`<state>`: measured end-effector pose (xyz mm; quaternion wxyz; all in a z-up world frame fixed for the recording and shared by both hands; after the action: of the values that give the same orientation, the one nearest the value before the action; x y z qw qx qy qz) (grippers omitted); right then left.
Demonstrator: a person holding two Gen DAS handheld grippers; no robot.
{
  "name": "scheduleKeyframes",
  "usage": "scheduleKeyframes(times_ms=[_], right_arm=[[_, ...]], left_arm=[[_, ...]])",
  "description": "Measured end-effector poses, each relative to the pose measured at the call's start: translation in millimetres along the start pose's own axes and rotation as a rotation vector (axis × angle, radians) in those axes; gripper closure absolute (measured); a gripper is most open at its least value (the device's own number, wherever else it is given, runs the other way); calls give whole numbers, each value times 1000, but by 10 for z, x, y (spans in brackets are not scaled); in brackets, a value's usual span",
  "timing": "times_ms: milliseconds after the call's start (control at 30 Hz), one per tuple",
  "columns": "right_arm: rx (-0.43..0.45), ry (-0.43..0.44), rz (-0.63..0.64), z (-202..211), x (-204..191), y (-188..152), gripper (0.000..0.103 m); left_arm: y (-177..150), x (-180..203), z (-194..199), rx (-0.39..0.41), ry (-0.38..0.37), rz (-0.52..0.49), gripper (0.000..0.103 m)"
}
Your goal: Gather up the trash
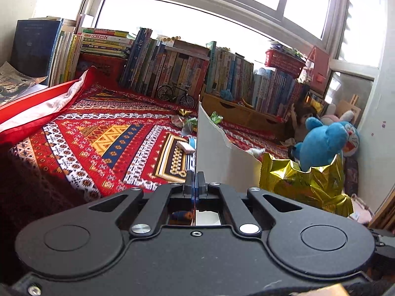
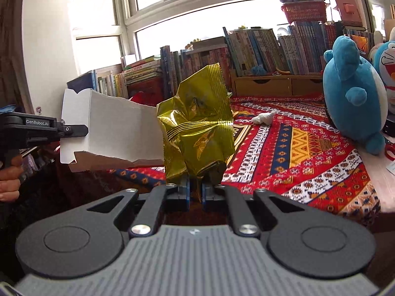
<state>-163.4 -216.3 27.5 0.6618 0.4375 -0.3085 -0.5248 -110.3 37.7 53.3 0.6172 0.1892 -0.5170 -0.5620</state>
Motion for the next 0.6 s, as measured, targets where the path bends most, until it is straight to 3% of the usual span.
scheduleKeyframes(times_ms=[300, 600], right_arm=[[-105, 56, 37, 185, -259, -355, 92], [-265, 96, 28, 87, -381, -812, 93]], left_arm=[[-467, -109, 237, -110, 35, -38, 103], [-1071, -218, 48, -301, 81, -43, 102]])
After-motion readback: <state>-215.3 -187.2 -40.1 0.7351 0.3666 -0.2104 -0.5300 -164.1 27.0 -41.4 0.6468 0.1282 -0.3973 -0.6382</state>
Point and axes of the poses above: each gripper's, at about its wrist camera, not at the fingertips, and z roughly against the way its jaws point, x to its right, y to its top, the point moved 7 cm from there along -z, roughly the way its jaws point, and after that the axes turned 9 degrees about z, right-handed, at the moved point
